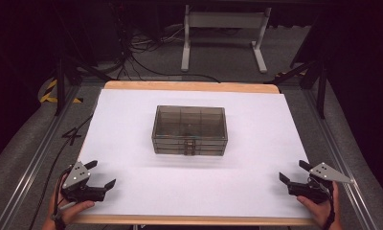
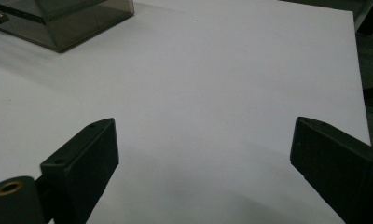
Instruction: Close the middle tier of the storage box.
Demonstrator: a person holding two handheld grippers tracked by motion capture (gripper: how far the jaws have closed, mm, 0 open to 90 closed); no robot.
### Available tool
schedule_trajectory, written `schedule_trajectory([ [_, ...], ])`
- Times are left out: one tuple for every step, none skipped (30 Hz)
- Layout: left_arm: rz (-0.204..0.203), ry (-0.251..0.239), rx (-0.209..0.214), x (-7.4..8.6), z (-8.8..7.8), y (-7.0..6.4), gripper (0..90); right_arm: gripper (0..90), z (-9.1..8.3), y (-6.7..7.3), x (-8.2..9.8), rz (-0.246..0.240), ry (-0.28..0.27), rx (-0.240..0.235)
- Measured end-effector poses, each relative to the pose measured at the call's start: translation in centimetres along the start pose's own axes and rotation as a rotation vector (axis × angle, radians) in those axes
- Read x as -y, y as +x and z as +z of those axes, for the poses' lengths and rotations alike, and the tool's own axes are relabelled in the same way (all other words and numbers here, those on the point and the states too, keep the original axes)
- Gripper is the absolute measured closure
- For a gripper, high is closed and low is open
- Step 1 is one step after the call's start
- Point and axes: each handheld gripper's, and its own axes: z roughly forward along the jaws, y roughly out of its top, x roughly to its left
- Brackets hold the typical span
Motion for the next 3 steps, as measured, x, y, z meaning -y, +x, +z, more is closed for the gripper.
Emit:
schedule_trajectory([
  [-0.003,0.0,0.002,0.0,0.0,0.01,6.4,8.6,0.01,0.01,0.0,-0.001,0.0,0.0],
  [-0.005,0.003,0.002,0.0,-0.03,0.07,6.4,8.6,0.0,0.02,-0.01,-0.003,0.003,0.004],
  [-0.005,0.003,0.002,0.0,-0.03,0.07,6.4,8.6,0.0,0.02,-0.01,-0.003,0.003,0.004],
])
